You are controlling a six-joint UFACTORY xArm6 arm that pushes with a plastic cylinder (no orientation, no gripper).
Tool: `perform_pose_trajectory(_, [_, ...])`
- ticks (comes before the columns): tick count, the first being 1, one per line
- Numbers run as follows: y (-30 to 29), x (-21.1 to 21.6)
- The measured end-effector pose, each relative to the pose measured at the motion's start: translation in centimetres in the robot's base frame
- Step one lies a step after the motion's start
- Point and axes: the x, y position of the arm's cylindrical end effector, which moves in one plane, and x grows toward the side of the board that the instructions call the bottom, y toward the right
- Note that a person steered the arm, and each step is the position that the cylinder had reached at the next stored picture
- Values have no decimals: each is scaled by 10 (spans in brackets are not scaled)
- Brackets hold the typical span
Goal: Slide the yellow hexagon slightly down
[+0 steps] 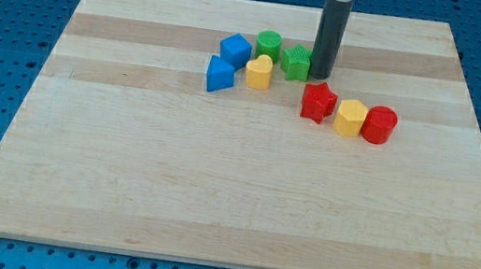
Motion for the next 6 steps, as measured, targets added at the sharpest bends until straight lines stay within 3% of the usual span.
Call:
perform_pose_trajectory(2, [38,16])
perform_pose_trajectory(5, [40,114])
perform_pose_trajectory(6, [26,120])
